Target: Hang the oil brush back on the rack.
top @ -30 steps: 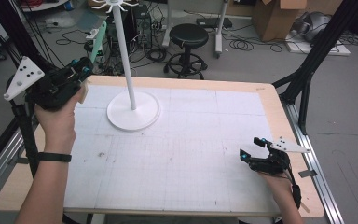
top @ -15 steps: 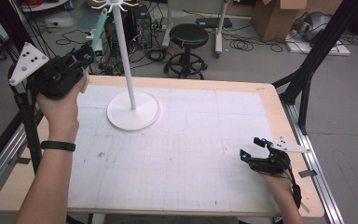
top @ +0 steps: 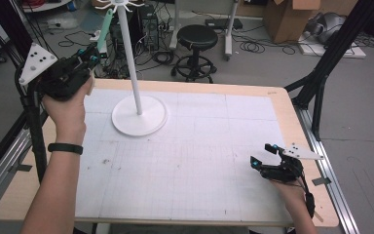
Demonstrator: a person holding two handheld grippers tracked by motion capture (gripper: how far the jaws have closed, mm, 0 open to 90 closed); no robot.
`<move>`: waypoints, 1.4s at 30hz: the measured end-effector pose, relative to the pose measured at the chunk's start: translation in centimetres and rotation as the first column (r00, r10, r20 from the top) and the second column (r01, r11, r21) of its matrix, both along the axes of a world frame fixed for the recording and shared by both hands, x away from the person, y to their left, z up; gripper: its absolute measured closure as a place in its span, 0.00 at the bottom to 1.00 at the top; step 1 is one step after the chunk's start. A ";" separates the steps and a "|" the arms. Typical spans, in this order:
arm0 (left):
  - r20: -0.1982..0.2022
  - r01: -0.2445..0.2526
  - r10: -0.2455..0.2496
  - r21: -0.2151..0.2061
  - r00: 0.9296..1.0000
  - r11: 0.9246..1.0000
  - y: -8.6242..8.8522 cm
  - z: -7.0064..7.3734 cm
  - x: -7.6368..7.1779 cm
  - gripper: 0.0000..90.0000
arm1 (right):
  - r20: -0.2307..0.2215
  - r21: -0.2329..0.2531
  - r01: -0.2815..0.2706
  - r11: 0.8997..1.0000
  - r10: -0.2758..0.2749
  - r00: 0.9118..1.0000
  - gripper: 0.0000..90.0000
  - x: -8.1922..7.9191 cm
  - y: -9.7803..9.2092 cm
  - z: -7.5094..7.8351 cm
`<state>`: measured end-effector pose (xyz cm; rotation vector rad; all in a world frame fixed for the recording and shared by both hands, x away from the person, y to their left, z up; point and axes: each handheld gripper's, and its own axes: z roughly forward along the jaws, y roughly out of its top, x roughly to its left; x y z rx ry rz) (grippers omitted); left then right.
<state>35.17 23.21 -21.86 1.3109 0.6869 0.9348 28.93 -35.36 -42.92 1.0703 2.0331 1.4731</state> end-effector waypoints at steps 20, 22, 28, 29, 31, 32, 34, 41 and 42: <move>-0.035 -0.025 0.024 -0.017 0.999 1.000 -0.4 -0.8 2.3 0.90 | 0.001 -0.001 -0.002 1.000 0.002 1.000 0.17 -0.1 0.0 0.0; -0.041 -0.037 0.037 -0.008 0.998 0.999 -0.5 -0.8 2.4 0.90 | 0.002 0.000 0.001 1.000 -0.001 1.000 0.17 -0.1 -0.1 0.0; -0.112 -0.021 0.017 -0.039 0.994 0.999 -0.1 -1.1 2.9 0.64 | 0.002 -0.001 0.002 1.000 -0.002 1.000 0.17 -0.2 -0.2 0.0; -0.116 -0.021 0.018 -0.027 0.993 0.999 -0.1 -1.1 2.8 0.59 | 0.002 -0.001 0.003 1.000 -0.003 1.000 0.17 -0.2 -0.2 0.0; -0.123 -0.015 0.013 -0.014 0.992 1.000 0.0 -1.2 2.7 0.51 | 0.001 0.001 0.001 1.000 -0.001 1.000 0.17 -0.2 -0.2 0.0; -0.124 -0.005 0.005 -0.002 0.992 1.000 0.0 -1.3 2.6 0.48 | 0.001 0.001 0.000 1.000 0.000 1.000 0.17 -0.2 -0.2 0.0; -0.127 0.011 -0.009 0.022 0.992 1.000 0.0 -1.4 2.3 0.39 | 0.003 -0.001 -0.001 1.000 0.001 1.000 0.17 -0.1 -0.2 0.0; -0.160 0.049 -0.033 0.103 0.987 0.993 -0.1 -2.5 1.0 0.26 | 0.000 -0.004 -0.003 1.000 0.003 1.000 0.17 -0.1 -0.1 0.0; -0.165 0.059 -0.040 0.106 0.985 0.993 0.0 -2.7 0.7 0.25 | 0.000 -0.004 -0.004 1.000 0.004 1.000 0.17 -0.1 -0.1 0.0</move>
